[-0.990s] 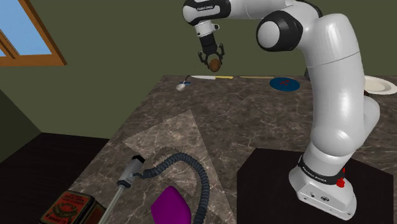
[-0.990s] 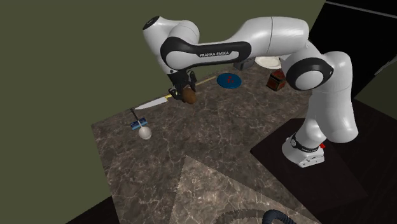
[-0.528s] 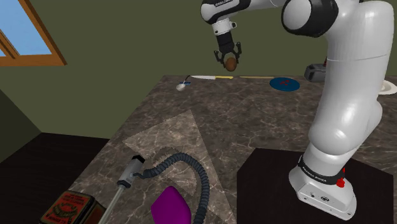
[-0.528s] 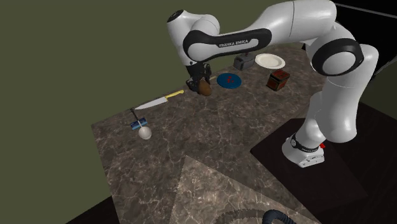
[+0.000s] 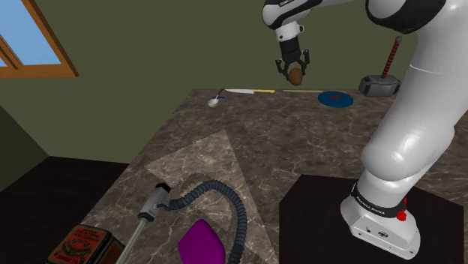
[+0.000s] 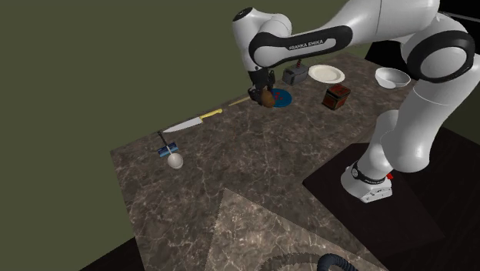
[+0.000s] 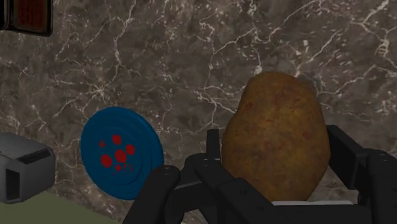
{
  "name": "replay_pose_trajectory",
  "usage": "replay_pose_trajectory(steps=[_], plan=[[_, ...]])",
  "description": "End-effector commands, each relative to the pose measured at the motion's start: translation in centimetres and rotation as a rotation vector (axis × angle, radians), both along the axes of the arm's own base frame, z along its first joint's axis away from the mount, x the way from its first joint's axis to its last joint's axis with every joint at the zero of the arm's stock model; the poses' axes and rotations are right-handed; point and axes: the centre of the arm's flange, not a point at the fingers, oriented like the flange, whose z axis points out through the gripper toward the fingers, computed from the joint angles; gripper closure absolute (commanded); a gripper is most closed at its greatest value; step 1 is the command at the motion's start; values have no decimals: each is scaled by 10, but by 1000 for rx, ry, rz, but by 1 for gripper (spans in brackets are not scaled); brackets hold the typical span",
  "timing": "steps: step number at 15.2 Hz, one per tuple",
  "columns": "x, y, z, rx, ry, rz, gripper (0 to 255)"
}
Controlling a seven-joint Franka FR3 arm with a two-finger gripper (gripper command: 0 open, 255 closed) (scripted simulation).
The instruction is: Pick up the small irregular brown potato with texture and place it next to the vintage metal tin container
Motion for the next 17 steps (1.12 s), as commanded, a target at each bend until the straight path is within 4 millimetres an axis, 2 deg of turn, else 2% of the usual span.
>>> replay_pose_trajectory(steps=[1,17], plan=[[-23,-13,1,0,0,1,255],[-202,-125,1,0,0,1,255]])
